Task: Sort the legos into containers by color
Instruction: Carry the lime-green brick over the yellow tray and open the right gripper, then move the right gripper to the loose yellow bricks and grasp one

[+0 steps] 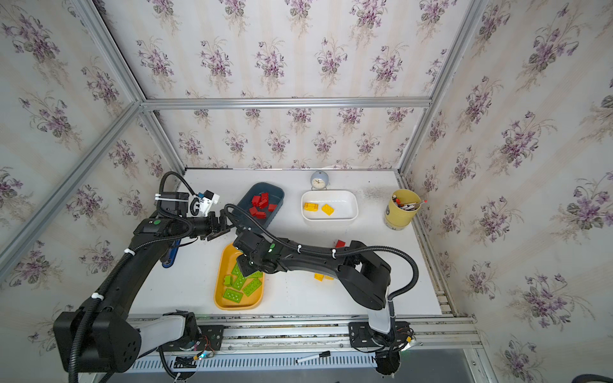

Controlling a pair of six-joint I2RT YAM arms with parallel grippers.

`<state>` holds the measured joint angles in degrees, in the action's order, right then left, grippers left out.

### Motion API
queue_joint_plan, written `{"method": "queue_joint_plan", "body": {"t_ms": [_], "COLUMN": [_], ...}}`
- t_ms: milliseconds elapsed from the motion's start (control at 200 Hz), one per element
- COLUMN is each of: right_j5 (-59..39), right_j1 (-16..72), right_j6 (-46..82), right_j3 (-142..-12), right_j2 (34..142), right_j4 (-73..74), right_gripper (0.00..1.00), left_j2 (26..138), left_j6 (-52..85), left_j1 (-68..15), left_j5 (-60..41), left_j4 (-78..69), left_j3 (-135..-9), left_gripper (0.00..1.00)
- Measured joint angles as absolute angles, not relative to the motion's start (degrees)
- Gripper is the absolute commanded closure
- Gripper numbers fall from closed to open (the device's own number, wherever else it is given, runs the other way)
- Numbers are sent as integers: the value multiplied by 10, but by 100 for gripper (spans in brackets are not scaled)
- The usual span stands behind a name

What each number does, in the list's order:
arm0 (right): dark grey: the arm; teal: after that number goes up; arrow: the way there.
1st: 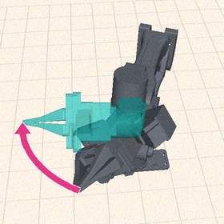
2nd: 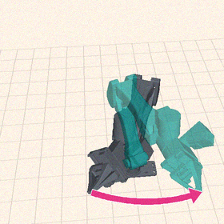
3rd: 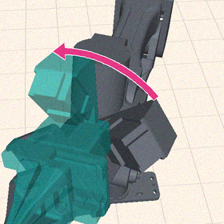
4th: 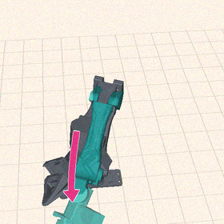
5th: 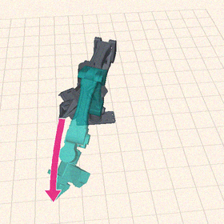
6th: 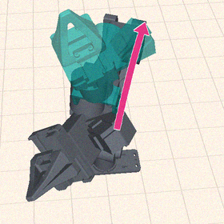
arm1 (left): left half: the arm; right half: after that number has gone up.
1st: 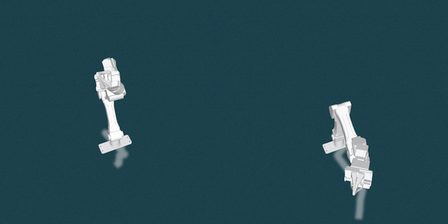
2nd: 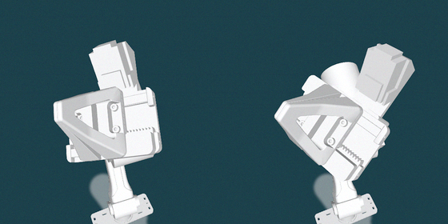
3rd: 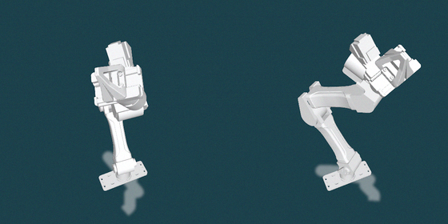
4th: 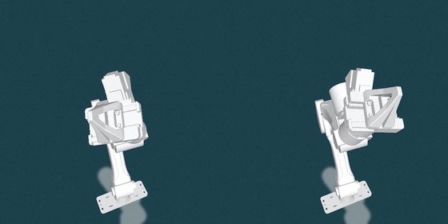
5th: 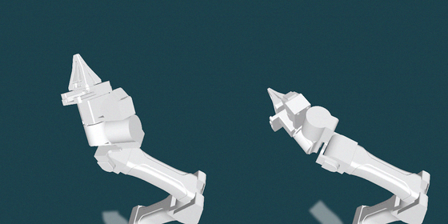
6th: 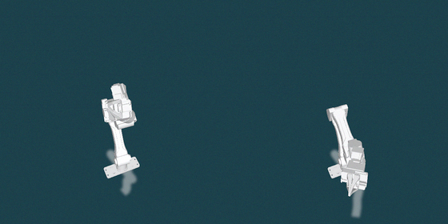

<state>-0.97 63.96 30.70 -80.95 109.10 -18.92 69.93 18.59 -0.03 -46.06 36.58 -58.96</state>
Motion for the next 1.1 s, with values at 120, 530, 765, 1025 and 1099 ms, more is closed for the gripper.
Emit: {"method": "queue_joint_plan", "body": {"t_ms": [120, 530, 765, 1025, 1099], "right_j5": [-5, 6, 30, 39, 46], "right_j1": [637, 580, 517, 514, 514], "right_j6": [298, 315, 451, 614, 637], "right_j3": [-817, -668, -559, -491, -489], "right_j2": [1095, 900, 764, 737, 747], "right_j4": [-187, -257, -373, -421, -422], "right_gripper": [31, 26, 26, 26, 26], "left_j2": [699, 697, 686, 674, 665], "left_j6": [185, 186, 193, 191, 189], "left_j1": [0, -3, -24, -71, -84], "left_j5": [-456, -470, -479, -481, -481], "left_j4": [366, 366, 366, 365, 362], "left_j3": [-590, -589, -585, -564, -553], "left_gripper": [1, 1, 1, 1, 1]}}
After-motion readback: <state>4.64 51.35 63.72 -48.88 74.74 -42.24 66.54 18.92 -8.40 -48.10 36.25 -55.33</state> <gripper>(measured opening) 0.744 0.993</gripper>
